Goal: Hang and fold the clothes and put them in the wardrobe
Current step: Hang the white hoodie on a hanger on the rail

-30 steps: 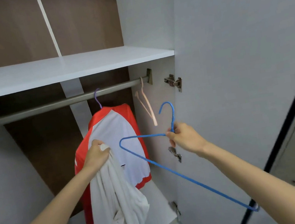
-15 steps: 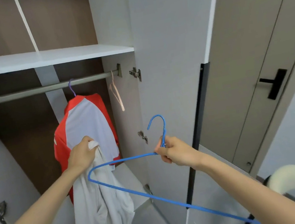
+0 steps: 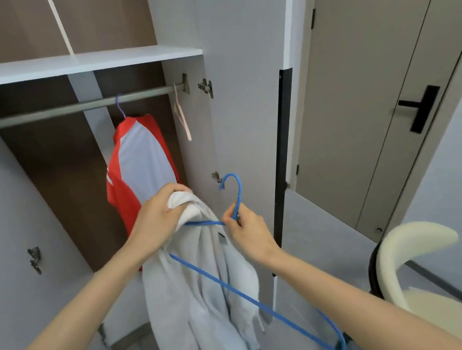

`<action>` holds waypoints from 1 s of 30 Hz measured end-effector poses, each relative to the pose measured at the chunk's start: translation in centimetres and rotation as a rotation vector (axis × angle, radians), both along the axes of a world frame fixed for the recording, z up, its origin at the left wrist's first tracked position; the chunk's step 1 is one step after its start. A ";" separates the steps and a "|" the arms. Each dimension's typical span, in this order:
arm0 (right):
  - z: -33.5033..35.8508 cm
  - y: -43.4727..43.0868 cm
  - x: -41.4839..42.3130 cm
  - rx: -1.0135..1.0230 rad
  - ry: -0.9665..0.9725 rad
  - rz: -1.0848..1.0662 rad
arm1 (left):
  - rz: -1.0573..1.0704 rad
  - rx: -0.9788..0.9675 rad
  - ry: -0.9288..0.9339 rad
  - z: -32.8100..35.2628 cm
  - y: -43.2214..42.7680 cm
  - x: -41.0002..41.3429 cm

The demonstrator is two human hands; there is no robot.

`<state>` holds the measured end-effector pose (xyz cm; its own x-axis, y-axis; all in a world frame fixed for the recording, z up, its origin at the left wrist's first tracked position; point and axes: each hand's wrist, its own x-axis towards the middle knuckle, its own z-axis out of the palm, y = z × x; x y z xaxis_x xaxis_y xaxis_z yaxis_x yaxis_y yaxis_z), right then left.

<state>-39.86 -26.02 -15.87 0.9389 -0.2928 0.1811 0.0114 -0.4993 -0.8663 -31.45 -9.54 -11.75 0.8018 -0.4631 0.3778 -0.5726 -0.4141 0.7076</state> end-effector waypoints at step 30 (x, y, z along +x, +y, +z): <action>-0.2 2.3 -1.9 -0.007 -0.468 -0.407 | 0.200 0.255 -0.464 4.3 8.8 1.6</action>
<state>-41.74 -23.76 -16.05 0.5727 -0.6081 0.5497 0.1967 -0.5490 -0.8124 -29.86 -0.77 -7.47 0.6599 -0.4419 0.6076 -0.6926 -0.6713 0.2639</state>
